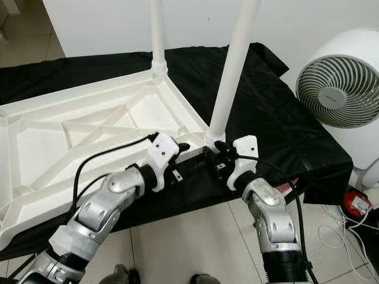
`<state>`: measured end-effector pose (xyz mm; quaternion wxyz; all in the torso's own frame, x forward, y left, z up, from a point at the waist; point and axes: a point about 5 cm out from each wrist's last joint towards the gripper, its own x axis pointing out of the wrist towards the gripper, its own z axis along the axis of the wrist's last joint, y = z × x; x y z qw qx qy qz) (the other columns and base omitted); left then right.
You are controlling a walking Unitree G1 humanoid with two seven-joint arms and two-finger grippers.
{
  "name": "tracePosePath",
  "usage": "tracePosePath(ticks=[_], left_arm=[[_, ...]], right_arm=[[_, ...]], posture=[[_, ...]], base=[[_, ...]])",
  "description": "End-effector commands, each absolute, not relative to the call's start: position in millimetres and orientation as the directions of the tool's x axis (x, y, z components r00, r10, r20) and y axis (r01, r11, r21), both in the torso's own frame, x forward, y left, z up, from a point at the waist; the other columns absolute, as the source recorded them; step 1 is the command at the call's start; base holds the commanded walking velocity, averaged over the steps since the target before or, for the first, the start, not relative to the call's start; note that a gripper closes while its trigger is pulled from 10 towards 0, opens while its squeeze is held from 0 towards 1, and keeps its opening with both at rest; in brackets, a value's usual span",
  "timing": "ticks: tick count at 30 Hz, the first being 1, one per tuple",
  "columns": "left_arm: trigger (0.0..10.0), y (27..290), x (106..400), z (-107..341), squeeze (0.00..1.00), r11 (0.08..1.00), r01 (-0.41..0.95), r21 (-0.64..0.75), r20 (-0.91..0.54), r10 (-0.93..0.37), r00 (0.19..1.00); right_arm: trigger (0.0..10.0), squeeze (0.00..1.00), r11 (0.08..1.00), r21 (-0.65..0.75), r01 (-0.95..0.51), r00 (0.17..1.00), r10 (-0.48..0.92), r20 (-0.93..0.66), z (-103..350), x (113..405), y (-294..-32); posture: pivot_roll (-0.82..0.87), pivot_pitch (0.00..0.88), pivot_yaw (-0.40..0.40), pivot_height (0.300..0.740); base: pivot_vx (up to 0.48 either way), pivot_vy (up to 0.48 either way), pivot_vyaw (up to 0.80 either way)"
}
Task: Building children table
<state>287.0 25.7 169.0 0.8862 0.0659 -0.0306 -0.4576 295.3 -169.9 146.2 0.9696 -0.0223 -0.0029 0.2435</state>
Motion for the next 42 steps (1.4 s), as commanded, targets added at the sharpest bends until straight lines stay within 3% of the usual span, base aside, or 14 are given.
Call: tracePosePath(ticks=[1, 8, 17, 29, 35, 42], left_arm=[[10.0, 29.3, 292.1, 177.3, 0.0, 0.598, 0.785, 0.161, 0.007, -0.796, 0.605], [10.0, 42.1, 301.2, 206.3, 0.0, 0.629, 0.746, 0.219, 0.072, -0.773, 0.63], [10.0, 46.8, 301.8, 205.1, 0.0, 0.621, 0.744, 0.246, 0.049, -0.775, 0.63], [10.0, 82.4, 288.3, 172.3, 0.0, 0.531, 0.799, 0.284, -0.201, -0.782, 0.591], [10.0, 97.9, 299.3, 158.5, 0.0, 0.583, 0.748, 0.318, -0.301, -0.685, 0.663], [10.0, 108.0, 295.6, 152.5, 0.0, 0.594, 0.756, 0.274, -0.373, -0.659, 0.653]], right_arm=[[10.0, 0.0, 0.877, -0.062, -0.476, 0.879, 0.475, -0.031, 143.2, 300.7, -172.6], [10.0, 0.0, 0.881, -0.115, -0.459, 0.888, 0.46, -0.024, 150.8, 324.2, -181.8], [10.0, 0.0, 0.888, -0.14, -0.438, 0.898, 0.44, -0.016, 156.3, 334.1, -187.0], [10.0, 0.0, 0.918, -0.138, -0.372, 0.925, 0.379, 0.026, 166.3, 347.6, -200.9], [10.0, 0.0, 0.894, -0.118, -0.433, 0.896, 0.441, 0.053, 167.3, 341.9, -194.1], [10.0, 0.0, 0.87, -0.111, -0.481, 0.87, 0.489, 0.061, 164.4, 332.2, -191.4]], posture=[[-0.09, 0.089, 0.001, 0.74], [-0.07, 0.096, -0.002, 0.74], [-0.07, 0.098, 0.002, 0.74], [-0.05, 0.118, 0.012, 0.74], [-0.06, 0.122, 0.016, 0.74], [-0.06, 0.127, 0.023, 0.74]], base=[[0.0, 0.0, 0.0], [0.0, 0.0, 0.0], [0.0, 0.0, 0.0], [0.0, 0.0, 0.0], [0.0, 0.0, 0.0], [0.0, 0.0, 0.0]])
